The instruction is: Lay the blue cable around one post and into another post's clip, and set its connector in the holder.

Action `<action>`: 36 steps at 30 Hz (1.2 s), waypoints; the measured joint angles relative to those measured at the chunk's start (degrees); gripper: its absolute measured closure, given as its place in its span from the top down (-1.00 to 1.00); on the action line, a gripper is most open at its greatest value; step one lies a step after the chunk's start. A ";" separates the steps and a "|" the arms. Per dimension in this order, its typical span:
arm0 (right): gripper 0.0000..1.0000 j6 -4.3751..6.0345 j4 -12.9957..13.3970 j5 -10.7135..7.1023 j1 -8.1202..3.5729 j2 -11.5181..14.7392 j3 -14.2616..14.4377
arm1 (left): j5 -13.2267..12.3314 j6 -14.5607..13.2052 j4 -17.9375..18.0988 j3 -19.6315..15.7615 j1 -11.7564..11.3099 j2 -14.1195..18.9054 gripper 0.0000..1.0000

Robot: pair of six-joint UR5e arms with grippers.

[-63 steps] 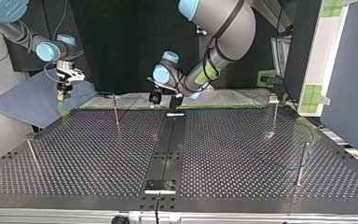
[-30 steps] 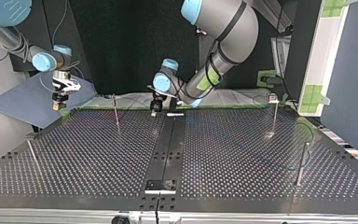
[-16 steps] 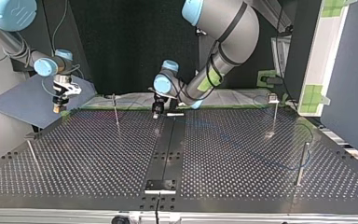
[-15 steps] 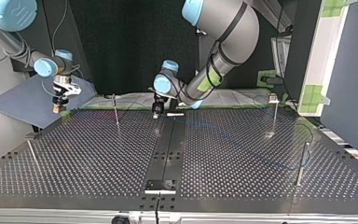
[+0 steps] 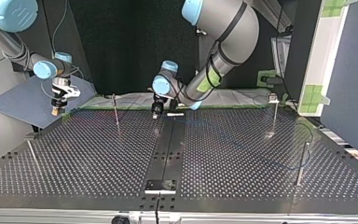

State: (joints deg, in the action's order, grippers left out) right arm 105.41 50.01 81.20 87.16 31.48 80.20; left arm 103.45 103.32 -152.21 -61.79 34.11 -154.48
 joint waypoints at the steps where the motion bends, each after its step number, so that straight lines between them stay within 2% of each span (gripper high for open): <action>1: -1.00 0.00 -0.05 0.00 0.03 -0.01 -0.03 | -0.01 -0.27 -0.26 0.00 0.10 0.00 -0.40; 2: -1.00 0.00 -0.09 -0.02 0.10 -0.02 -0.03 | -0.02 -0.70 -0.52 -0.01 0.27 0.01 -0.16; 3: -1.00 -0.01 -0.12 -0.03 0.15 -0.02 -0.03 | -0.03 -1.07 -0.65 -0.03 0.42 0.01 -0.16; 4: -1.00 -0.01 -0.13 -0.04 0.21 -0.03 -0.04 | -0.05 -1.48 -0.73 -0.08 0.56 0.01 0.14; 5: -1.00 -0.01 -0.15 -0.05 0.28 -0.04 -0.04 | -0.08 -2.03 -0.78 -0.20 0.75 0.02 0.55; 6: -1.00 -0.01 -0.15 -0.05 0.34 -0.04 -0.05 | -0.10 -2.47 -0.78 -0.39 0.88 0.04 0.55; 7: -1.00 -0.01 -0.15 -0.06 0.40 -0.04 -0.06 | -0.13 -2.94 -0.79 -0.65 1.00 0.08 1.00; 12: -1.00 0.01 -0.22 -0.08 0.75 -0.13 -0.05 | -0.83 -5.69 -1.01 -1.80 1.87 0.19 1.00; 19: -1.00 0.23 -0.25 -0.09 1.01 -0.22 -0.04 | -2.91 -7.95 -1.69 -3.43 3.47 1.87 1.00; 28: -1.00 0.42 -0.26 -0.18 1.21 -0.33 -0.06 | -6.78 -9.27 0.11 -7.37 5.69 5.82 1.00; 32: -1.00 0.82 -0.38 -0.25 1.65 -0.38 -0.04 | -8.96 -9.89 -0.38 -9.76 7.60 8.05 1.00; 36: -1.00 0.94 -0.74 -0.25 1.80 -0.39 -0.04 | -9.54 -9.37 -0.58 -11.87 9.62 8.82 1.00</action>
State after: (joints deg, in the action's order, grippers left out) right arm 106.35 49.27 80.95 88.95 31.09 80.17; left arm 93.91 93.96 -152.79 -73.65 43.73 -145.66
